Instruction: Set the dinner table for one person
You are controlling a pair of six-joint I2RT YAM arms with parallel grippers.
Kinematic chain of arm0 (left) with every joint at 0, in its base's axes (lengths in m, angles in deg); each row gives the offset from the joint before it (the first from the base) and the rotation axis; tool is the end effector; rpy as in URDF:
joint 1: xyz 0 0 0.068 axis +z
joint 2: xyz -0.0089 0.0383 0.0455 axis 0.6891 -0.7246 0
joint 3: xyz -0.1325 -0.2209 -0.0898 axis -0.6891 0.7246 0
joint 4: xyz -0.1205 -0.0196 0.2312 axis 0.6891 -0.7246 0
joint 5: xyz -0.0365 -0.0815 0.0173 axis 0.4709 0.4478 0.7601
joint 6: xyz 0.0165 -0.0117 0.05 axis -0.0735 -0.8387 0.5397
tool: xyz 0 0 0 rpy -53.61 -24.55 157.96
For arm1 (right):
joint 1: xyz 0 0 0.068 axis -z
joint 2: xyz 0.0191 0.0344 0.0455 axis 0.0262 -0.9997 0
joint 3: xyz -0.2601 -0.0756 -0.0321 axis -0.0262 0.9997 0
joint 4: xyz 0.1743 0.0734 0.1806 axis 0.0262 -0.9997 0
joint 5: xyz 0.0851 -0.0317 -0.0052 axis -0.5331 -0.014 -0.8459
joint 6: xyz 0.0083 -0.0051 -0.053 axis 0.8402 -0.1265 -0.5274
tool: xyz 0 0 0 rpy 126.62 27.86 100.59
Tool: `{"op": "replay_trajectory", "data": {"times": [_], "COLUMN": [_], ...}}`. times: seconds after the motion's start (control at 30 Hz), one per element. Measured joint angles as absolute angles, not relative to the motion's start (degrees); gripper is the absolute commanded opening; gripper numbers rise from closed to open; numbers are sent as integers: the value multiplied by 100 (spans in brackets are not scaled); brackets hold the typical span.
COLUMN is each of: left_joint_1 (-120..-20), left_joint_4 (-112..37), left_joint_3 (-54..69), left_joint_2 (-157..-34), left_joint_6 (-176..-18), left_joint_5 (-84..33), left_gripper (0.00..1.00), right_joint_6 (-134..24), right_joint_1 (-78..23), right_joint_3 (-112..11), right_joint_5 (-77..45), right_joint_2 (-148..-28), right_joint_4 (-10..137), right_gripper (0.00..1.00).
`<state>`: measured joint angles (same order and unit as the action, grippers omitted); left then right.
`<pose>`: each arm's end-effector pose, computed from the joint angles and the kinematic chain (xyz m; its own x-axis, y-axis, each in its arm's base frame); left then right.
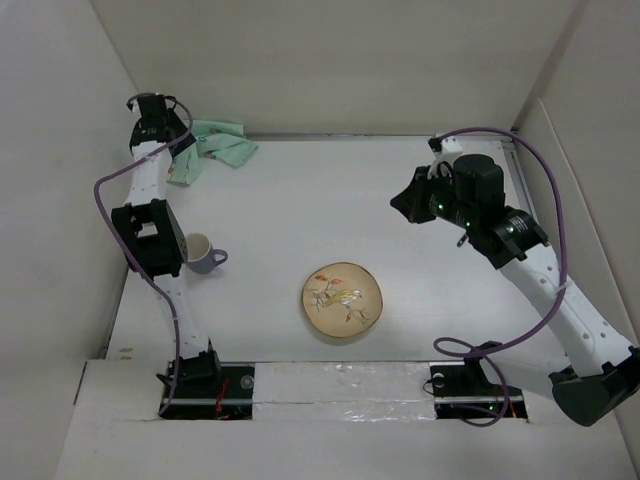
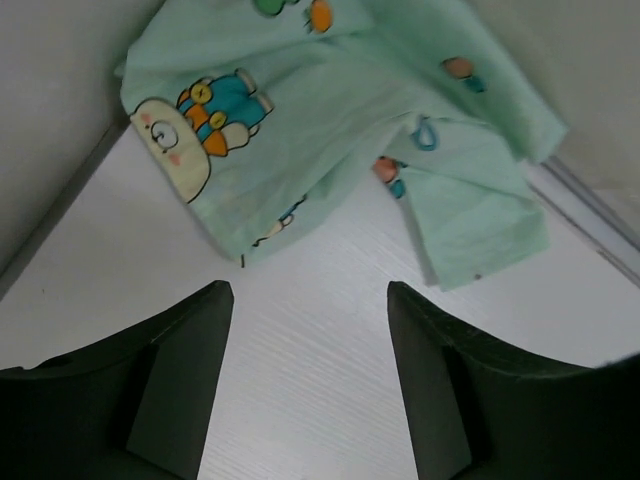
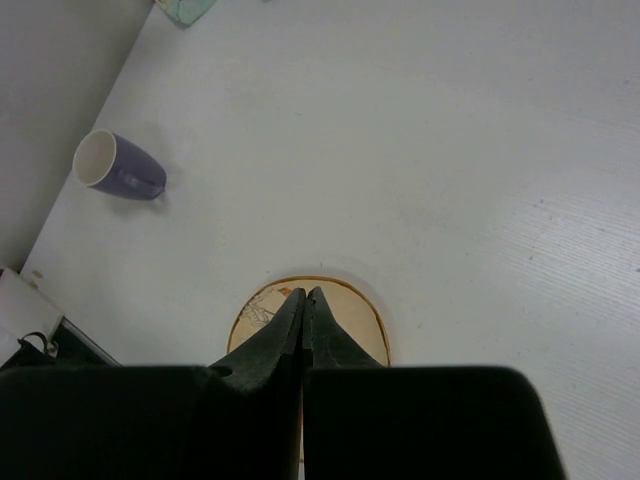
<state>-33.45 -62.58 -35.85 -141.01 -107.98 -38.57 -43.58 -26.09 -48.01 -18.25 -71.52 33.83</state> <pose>0.4940 0.0911 0.3245 -0.3395 -0.4412 -0.8307 -0.4036 0.8661 -0.2951 0.2111 0.1171 0.4065 -0.5017 0.0889 -0.8605 -0.4604 0.8147 0.3526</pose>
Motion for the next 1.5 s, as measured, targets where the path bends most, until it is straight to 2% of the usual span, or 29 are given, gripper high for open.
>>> {"op": "replay_trajectory", "data": {"times": [0.03,0.1,0.13,0.23,0.33,0.6,0.7,0.73,0.77,0.8,0.87,1.03,1.17,1.3,1.4,1.5], "left_joint_1": [-3284,-3201,-3172,-3094,-3068,-3057,-3059,-3057,-3057,-3059,-3057,-3129,-3389,-4101,-4790,-5450], "left_joint_4": [-6293,-6358,-6391,-6420,-6363,-6262,-6227,-6188,-6164,-6153,-6114,-5943,-5576,-5451,-5276,-5150], "left_joint_3": [-3590,-3625,-3681,-3909,-4101,-4335,-4427,-4490,-4534,-4551,-4564,-4532,-3708,-3305,-3314,-3491], "left_joint_2": [-14287,-14626,-14788,-15190,-15465,-15986,-16222,-16254,-16276,-16292,-16311,-16309,-15771,-15002,-14412,-13903], "left_joint_6": [-10824,-10877,-10892,-10916,-10912,-10894,-10866,-10894,-10901,-10940,-10964,-11001,-11202,-11299,-11299,-11327], "left_joint_5": [-3870,-3868,-3863,-3848,-3819,-3723,-3686,-3656,-3603,-3548,-3391,-2963,-2493,-2095,-1682,-1116], "left_gripper": [62,63,66,70,73,75,67,49,37,15,2,0,0,0,0,0], "right_joint_6": [-4358,-4354,-4341,-4284,-4223,-4114,-4101,-4098,-4096,-4090,-4074,-4052,-4061,-4160,-4240,-4275], "right_joint_1": [-2622,-2666,-2695,-2828,-2992,-3499,-3667,-3702,-3744,-3774,-3833,-3912,-3923,-3934,-3901,-3750], "right_joint_3": [-4801,-4801,-4801,-4801,-4801,-4801,-4801,-4806,-4808,-4810,-4832,-4845,-4860,-5013,-5158,-5302], "right_joint_5": [-1825,-1816,-1816,-1786,-1742,-1576,-1534,-1524,-1513,-1497,-1473,-1414,-1312,-1159,-931,-778], "right_joint_2": [-7152,-7157,-7161,-7209,-7308,-7598,-7666,-7686,-7712,-7740,-7801,-7913,-7981,-8114,-8197,-8243], "right_joint_4": [3385,3378,3378,3383,3389,3468,3474,3477,3483,3485,3488,3520,3575,3575,3571,3573], "right_gripper": [0,8,17,29,34,35,35,35,35,35,35,34,33,32,29,30]}}
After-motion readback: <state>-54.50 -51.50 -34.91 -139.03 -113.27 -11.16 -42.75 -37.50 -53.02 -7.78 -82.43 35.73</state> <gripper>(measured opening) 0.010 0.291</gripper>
